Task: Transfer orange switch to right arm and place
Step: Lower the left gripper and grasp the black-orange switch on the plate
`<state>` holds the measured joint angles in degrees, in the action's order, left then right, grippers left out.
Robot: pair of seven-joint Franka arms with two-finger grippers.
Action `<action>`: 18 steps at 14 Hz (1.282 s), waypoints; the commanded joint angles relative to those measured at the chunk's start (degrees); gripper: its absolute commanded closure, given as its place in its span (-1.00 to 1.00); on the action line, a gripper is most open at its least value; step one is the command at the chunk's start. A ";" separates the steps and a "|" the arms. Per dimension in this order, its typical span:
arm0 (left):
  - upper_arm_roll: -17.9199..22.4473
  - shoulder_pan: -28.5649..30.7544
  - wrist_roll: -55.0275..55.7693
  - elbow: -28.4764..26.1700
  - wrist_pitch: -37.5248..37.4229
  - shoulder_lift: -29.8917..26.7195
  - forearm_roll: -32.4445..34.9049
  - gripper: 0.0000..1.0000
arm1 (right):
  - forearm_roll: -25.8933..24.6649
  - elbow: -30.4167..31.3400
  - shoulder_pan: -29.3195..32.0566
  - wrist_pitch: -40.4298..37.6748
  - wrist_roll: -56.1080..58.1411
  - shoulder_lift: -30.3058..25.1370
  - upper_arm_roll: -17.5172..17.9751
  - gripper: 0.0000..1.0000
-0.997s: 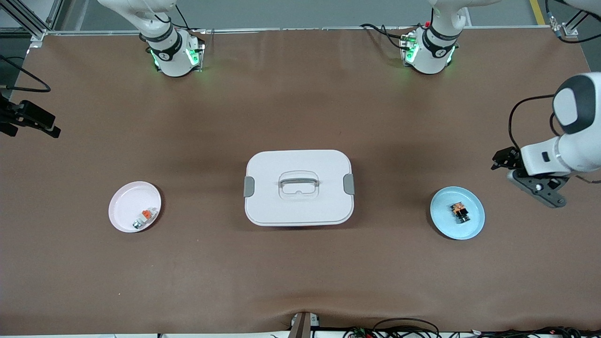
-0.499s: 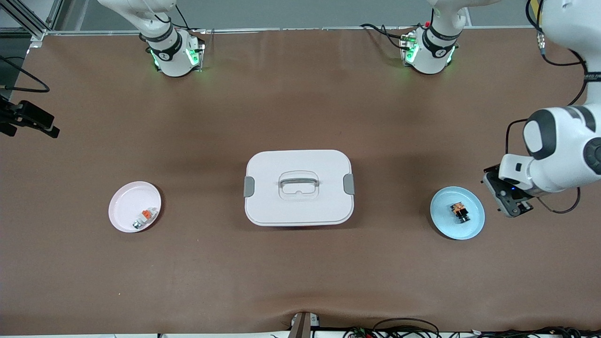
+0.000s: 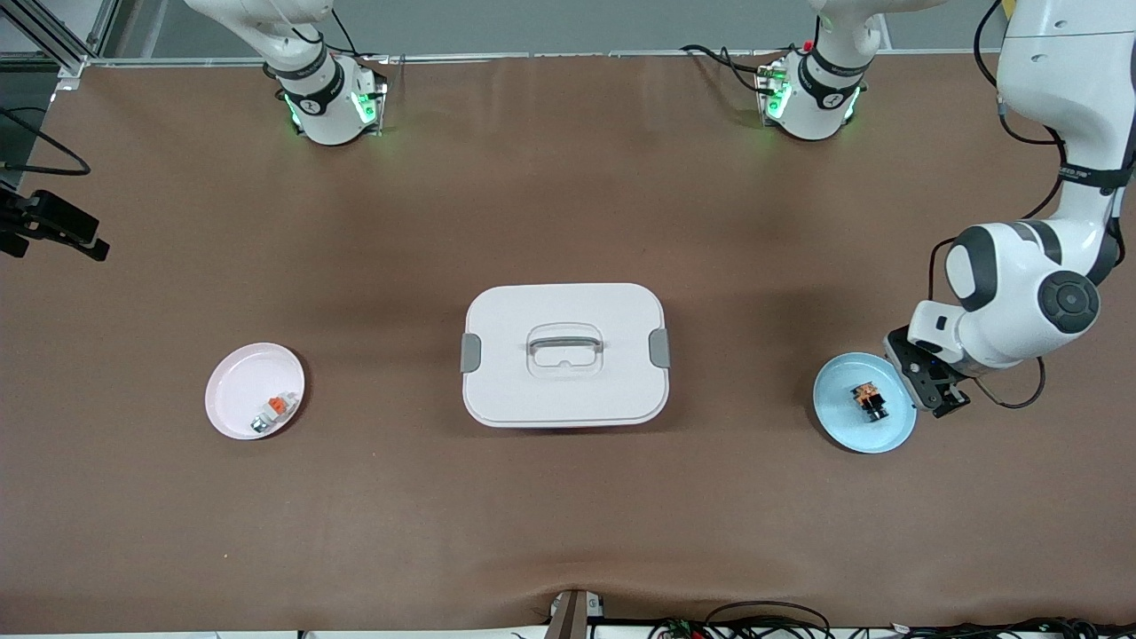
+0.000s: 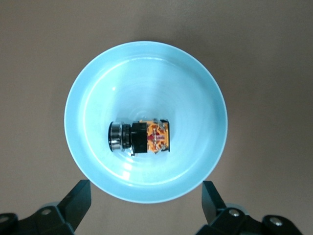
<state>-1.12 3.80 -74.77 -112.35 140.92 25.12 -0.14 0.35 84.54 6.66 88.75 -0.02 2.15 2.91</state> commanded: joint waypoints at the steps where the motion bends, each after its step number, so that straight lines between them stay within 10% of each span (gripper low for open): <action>1: 0.07 -0.28 -1.17 -2.52 5.14 0.18 -0.74 -1.00 | -0.70 0.10 0.38 -0.24 0.46 -0.48 0.34 -1.00; 18: -0.37 -0.81 -0.73 -0.59 15.44 8.01 -0.92 -1.00 | -0.35 0.18 0.11 -1.03 0.20 -0.30 0.34 -1.00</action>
<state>-1.34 3.12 -74.73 -114.55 155.14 31.51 -0.14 0.35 84.68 6.54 88.12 -0.02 2.15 3.04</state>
